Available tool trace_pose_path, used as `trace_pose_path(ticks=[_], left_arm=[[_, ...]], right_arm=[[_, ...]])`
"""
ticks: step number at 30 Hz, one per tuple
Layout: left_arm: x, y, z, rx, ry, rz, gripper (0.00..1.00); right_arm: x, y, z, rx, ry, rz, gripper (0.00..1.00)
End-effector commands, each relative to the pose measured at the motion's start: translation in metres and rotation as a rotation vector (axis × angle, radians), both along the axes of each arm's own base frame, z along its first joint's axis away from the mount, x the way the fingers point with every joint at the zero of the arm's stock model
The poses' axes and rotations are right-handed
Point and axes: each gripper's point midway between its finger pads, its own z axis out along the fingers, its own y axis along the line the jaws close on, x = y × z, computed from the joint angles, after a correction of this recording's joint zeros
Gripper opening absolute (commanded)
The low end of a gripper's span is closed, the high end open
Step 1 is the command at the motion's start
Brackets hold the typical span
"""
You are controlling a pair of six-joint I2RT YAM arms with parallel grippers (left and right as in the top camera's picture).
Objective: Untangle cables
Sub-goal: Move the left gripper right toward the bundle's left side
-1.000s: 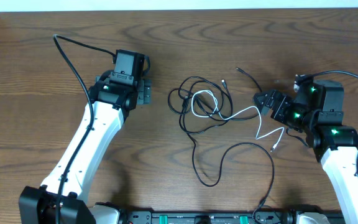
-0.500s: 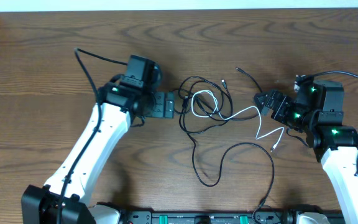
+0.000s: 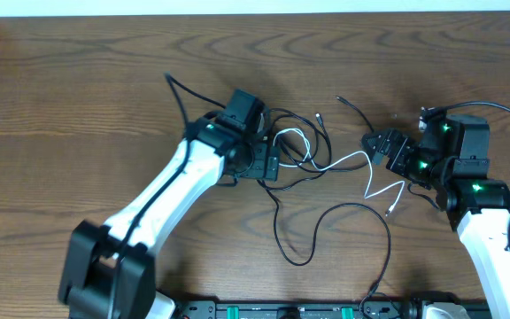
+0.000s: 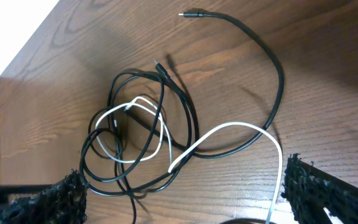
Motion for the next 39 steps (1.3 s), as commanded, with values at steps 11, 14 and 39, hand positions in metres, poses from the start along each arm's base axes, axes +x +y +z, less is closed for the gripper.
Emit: trace_pose_path(ticks=[11, 14, 39], left_arm=[[0.038, -0.022, -0.047, -0.071, 0.019, 0.216, 0.98], [0.047, -0.014, -0.057, -0.024, -0.012, 0.253, 0.98], [0.062, 0.038, -0.065, 0.305, -0.175, 0.344, 0.98]], right_arm=[[0.000, 0.001, -0.002, -0.009, 0.009, 0.005, 0.99], [0.000, 0.001, -0.002, -0.009, 0.009, 0.005, 0.99], [0.000, 0.000, -0.003, -0.014, 0.011, 0.000, 0.99]])
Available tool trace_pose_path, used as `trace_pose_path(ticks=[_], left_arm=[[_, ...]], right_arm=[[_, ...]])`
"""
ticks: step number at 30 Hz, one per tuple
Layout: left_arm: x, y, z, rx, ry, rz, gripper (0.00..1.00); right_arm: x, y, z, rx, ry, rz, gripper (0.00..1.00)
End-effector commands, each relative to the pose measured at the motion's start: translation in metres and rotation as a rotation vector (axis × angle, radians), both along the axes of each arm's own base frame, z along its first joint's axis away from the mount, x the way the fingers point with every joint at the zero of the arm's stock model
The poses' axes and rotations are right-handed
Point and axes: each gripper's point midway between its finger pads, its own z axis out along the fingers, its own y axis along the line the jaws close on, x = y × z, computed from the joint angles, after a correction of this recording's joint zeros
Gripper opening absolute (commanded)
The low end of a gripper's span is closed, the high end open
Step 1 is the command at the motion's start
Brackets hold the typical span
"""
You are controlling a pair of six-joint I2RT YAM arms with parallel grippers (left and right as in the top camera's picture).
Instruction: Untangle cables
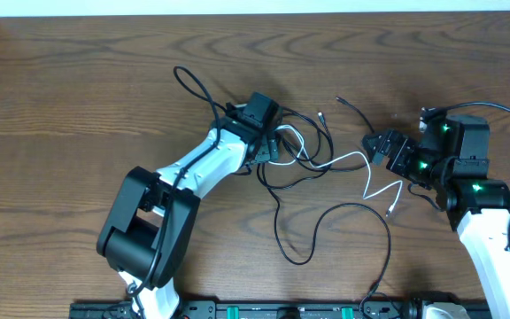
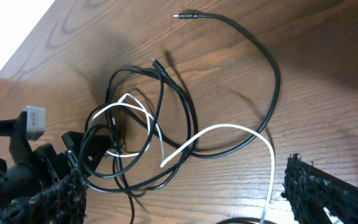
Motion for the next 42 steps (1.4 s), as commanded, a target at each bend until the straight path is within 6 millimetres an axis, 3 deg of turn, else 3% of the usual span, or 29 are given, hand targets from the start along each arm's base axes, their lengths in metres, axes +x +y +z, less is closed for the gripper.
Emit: trace_pose_path(ticks=[1, 11, 19, 21, 25, 26, 30, 34, 38, 42], left_arm=[[0.005, 0.016, 0.001, 0.114, -0.042, 0.023, 0.98], [0.002, 0.035, 0.004, 0.216, -0.047, 0.042, 0.97], [0.002, 0.035, 0.004, 0.217, -0.046, 0.040, 0.97], [0.002, 0.035, 0.004, 0.218, -0.046, 0.040, 0.78], [0.002, 0.035, 0.004, 0.218, -0.045, 0.040, 0.14], [0.002, 0.036, 0.004, 0.219, -0.045, 0.040, 0.08], [0.003, 0.042, 0.007, 0.258, -0.057, 0.049, 0.08], [0.002, 0.065, 0.017, 0.392, -0.081, 0.070, 0.08], [0.003, 0.095, 0.042, 0.593, -0.135, 0.077, 0.07], [0.010, 0.107, 0.065, 0.718, -0.180, 0.037, 0.07]], right_arm=[[0.000, 0.002, -0.002, -0.006, 0.005, 0.008, 0.99], [0.000, 0.002, -0.002, -0.006, 0.008, 0.007, 0.99], [-0.001, 0.002, -0.002, -0.006, 0.011, 0.007, 0.99], [-0.001, 0.002, -0.002, -0.006, 0.011, 0.007, 0.99], [-0.001, 0.002, -0.003, -0.006, 0.011, 0.007, 0.99], [-0.001, 0.002, -0.003, -0.006, 0.011, 0.007, 0.99], [-0.001, 0.002, -0.002, -0.006, 0.011, 0.007, 0.99], [-0.001, 0.002, -0.002, -0.006, 0.010, 0.007, 0.99], [-0.001, 0.002, -0.002, -0.006, 0.010, 0.007, 0.99], [-0.001, 0.002, -0.002, -0.005, 0.010, 0.007, 0.99]])
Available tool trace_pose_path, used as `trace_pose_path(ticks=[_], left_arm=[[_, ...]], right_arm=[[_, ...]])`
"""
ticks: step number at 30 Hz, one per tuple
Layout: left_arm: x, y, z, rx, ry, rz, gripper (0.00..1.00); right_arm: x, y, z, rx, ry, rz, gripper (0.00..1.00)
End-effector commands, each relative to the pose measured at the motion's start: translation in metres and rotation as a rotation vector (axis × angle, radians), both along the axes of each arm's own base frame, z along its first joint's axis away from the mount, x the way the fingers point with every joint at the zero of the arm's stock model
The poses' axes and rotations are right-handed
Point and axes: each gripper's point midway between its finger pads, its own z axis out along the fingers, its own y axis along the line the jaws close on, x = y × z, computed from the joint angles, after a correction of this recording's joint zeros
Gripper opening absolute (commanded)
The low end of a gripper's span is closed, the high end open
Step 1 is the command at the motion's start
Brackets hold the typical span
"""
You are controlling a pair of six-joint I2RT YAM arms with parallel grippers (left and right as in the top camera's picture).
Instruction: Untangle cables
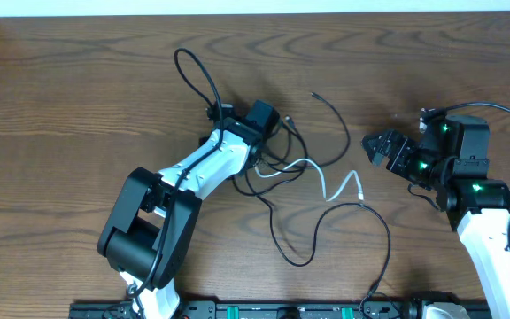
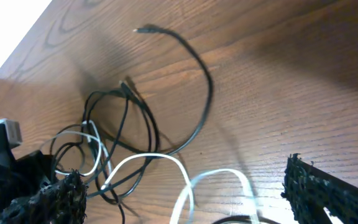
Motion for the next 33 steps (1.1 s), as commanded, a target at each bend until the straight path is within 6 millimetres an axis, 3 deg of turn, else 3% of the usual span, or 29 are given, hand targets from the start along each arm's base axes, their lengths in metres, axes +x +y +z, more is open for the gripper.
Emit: trace_pose_path(ticks=[1, 8, 17, 19, 28, 33], left_arm=[[0.014, 0.023, 0.043, 0.214, -0.095, -0.033, 0.07], [0.023, 0.021, 0.083, 0.187, -0.210, -0.032, 0.08], [0.033, -0.013, 0.139, 0.011, -0.280, -0.265, 0.08], [0.030, -0.028, 0.159, -0.085, -0.314, -0.346, 0.07], [0.008, -0.058, 0.226, -0.358, -0.477, -0.491, 0.07], [-0.005, -0.080, 0.249, -0.510, -0.523, -0.587, 0.07]], right_arm=[[0.000, 0.002, -0.001, -0.003, 0.004, 0.009, 0.99], [0.000, 0.002, -0.001, -0.003, 0.004, 0.009, 0.99], [0.000, 0.005, 0.000, 0.011, 0.000, 0.022, 0.99], [0.001, 0.012, 0.005, 0.043, -0.015, 0.049, 0.99], [0.000, 0.039, 0.025, 0.114, -0.115, 0.215, 0.99], [-0.004, 0.062, 0.036, 0.119, -0.197, 0.354, 0.99]])
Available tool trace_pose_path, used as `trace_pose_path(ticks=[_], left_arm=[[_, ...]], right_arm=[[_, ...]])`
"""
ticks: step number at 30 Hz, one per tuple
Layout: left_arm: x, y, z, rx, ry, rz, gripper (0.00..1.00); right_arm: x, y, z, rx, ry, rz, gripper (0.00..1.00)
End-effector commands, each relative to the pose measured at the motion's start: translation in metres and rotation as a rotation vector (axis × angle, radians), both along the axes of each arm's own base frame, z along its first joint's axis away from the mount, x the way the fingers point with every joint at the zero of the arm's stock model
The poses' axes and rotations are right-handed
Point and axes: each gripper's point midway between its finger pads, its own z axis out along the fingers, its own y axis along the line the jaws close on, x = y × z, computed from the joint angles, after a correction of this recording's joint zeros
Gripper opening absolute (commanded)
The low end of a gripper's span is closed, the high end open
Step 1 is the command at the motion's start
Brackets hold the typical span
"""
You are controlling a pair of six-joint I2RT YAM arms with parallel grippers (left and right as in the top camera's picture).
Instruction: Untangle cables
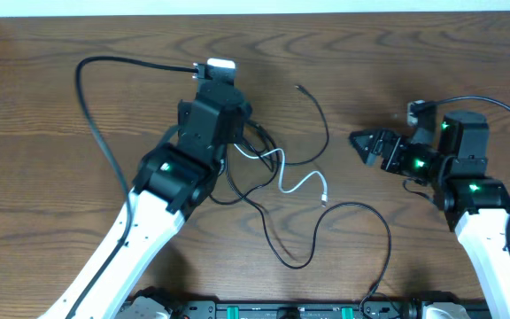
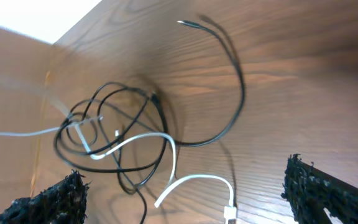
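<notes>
A tangle of black cables (image 1: 253, 149) lies mid-table, right beside my left gripper (image 1: 212, 105), whose fingers are hidden under its own body. A white cable (image 1: 292, 183) winds out of the tangle to the right and ends in a white plug (image 1: 324, 191). One black cable (image 1: 325, 124) arcs away to a free tip at the back. My right gripper (image 1: 370, 144) hovers open to the right of all this, holding nothing. In the right wrist view the tangle (image 2: 114, 121), the white cable (image 2: 166, 146) and its plug (image 2: 230, 214) lie ahead of the open right gripper (image 2: 188, 198).
A long black cable (image 1: 330, 211) trails from the tangle toward the table's front edge. A black lead (image 1: 85, 106) loops from the left wrist far out to the left. The table's back edge (image 1: 255, 13) is close behind the tangle.
My left arm has changed pose, and its gripper sits further left and back. The tangle and the white plug have shifted left, away from my right gripper. My right gripper has edged left, still open.
At first my left gripper was at the tangle's left side and the white cable reached right, beneath my right gripper. Then the left gripper was in the tangle. The bundle has stood further left at each later moment, the white plug following it.
</notes>
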Motion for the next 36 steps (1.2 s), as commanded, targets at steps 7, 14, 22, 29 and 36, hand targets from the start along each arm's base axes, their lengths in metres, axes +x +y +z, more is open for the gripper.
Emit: trace_pose_path(ticks=[7, 14, 22, 29, 36], left_arm=[[-0.017, -0.052, 0.031, -0.271, 0.002, -0.232, 0.08], [-0.017, -0.043, 0.023, -0.234, 0.020, -0.186, 0.08], [-0.022, 0.016, -0.052, 0.075, 0.223, 0.070, 0.36], [-0.023, 0.048, -0.103, 0.206, 0.347, 0.311, 0.71], [-0.024, 0.070, -0.115, 0.180, 0.388, 0.420, 0.74]], right_arm=[[-0.016, 0.059, 0.025, 0.023, -0.189, 0.312, 0.99], [-0.019, 0.072, 0.029, 0.010, -0.228, 0.354, 0.99], [-0.016, 0.070, 0.026, -0.004, -0.221, 0.334, 0.99], [-0.016, 0.065, 0.020, -0.028, -0.196, 0.311, 0.99], [-0.014, 0.060, 0.014, -0.057, -0.180, 0.283, 0.99]])
